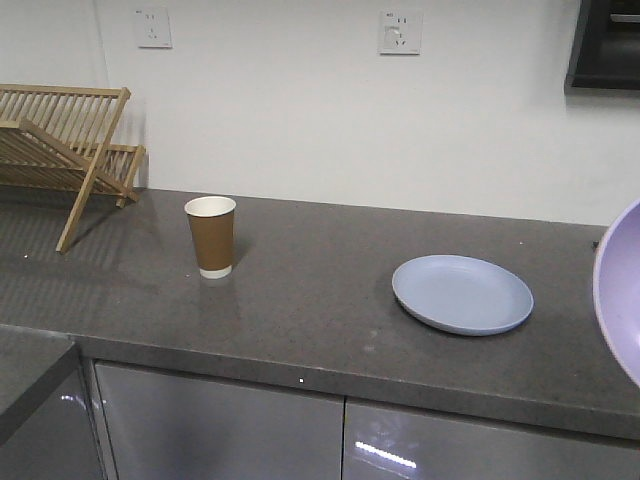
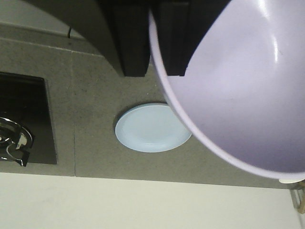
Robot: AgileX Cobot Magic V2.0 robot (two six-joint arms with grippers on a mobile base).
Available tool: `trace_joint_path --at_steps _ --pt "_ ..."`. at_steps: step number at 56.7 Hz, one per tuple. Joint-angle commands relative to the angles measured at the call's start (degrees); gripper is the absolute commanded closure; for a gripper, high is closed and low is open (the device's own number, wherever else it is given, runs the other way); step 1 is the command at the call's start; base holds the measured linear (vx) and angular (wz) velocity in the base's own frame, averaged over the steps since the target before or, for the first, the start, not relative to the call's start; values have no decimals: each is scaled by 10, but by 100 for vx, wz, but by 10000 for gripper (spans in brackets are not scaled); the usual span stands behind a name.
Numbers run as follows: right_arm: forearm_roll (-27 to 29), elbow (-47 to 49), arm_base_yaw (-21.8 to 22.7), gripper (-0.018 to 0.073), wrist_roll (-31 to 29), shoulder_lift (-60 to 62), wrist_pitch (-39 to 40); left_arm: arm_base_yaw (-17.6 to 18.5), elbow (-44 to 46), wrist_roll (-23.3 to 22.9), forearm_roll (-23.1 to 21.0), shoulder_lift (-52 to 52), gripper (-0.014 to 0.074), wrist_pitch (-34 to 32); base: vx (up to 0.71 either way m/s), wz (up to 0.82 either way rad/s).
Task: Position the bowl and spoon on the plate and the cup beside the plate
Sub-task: 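Drive the base holding spoon and bowl to the blue plate, then lower the lavender bowl onto the blue plate with the right gripper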
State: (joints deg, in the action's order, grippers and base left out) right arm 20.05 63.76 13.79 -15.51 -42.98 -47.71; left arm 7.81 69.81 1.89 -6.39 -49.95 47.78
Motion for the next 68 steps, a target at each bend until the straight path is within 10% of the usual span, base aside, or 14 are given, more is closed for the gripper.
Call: trace_joint_path --at_steps 1,68 --pt "10 17 3 568 -5 -1 48 0 14 0 -6 1 603 -50 30 -1" --pt "10 17 3 568 -5 -1 48 0 14 0 -6 1 603 -50 30 -10"
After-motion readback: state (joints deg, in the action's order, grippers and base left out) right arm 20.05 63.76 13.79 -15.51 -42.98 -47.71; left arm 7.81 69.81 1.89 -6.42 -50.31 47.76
